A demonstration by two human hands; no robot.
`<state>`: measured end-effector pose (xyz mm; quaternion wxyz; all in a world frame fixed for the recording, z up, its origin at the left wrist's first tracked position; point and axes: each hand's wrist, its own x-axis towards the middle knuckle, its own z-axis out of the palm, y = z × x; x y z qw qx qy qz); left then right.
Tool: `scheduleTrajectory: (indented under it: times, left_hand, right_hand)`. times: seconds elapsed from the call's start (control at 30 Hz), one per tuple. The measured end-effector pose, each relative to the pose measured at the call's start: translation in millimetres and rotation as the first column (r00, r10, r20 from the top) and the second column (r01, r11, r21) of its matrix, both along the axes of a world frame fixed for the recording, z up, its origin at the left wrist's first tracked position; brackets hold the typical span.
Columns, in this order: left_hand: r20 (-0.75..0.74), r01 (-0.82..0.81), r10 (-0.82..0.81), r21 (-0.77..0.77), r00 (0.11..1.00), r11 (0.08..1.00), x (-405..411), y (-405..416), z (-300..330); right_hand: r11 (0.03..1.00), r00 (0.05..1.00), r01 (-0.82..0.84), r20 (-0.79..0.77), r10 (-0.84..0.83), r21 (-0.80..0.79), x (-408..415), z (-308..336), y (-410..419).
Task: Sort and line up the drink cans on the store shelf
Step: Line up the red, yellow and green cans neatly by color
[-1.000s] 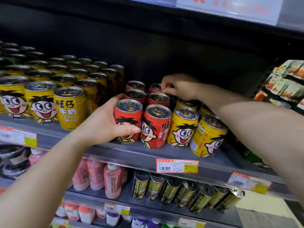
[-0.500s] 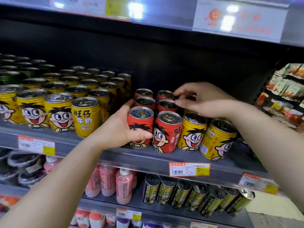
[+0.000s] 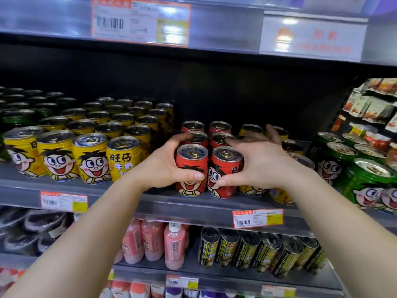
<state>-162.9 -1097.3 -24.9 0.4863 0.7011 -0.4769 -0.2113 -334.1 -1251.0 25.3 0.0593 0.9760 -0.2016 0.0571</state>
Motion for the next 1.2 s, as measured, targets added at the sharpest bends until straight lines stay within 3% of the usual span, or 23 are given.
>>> scheduleTrajectory:
  times: [0.37,0.57,0.63,0.77,0.87,1.03,1.2]
  left_hand:
    - [0.137,-0.039,0.029,0.068,0.990,0.997,7,3,6]
    - [0.035,-0.085,0.084,0.041,0.996,0.995,-11,6,5]
    - [0.090,-0.130,0.132,-0.024,0.987,0.991,-26,15,7]
    - [0.559,-0.179,0.193,-0.080,0.806,0.981,-56,22,22]
    - [0.783,-0.117,0.132,-0.076,0.608,0.990,-69,2,33]
    - [0.934,-0.155,-0.002,0.062,0.358,0.986,-95,-51,46]
    - [0.941,-0.277,-0.091,0.187,0.327,0.943,-101,-78,43]
  right_hand:
    - [0.994,1.000,-0.016,0.018,0.018,-0.112,3,-5,9]
    - [0.999,0.994,0.011,0.109,-0.007,-0.037,-7,-4,11]
    - [0.998,0.983,0.048,0.174,-0.052,0.029,-25,-1,10]
    - [0.972,0.902,0.171,0.372,-0.221,0.161,-74,-4,-2]
    - [0.935,0.851,0.273,0.397,-0.344,0.225,-93,-14,-14]
    - [0.865,0.775,0.356,0.405,-0.485,0.354,-102,-42,-28]
    - [0.809,0.727,0.274,0.439,-0.528,0.520,-96,-66,-33]
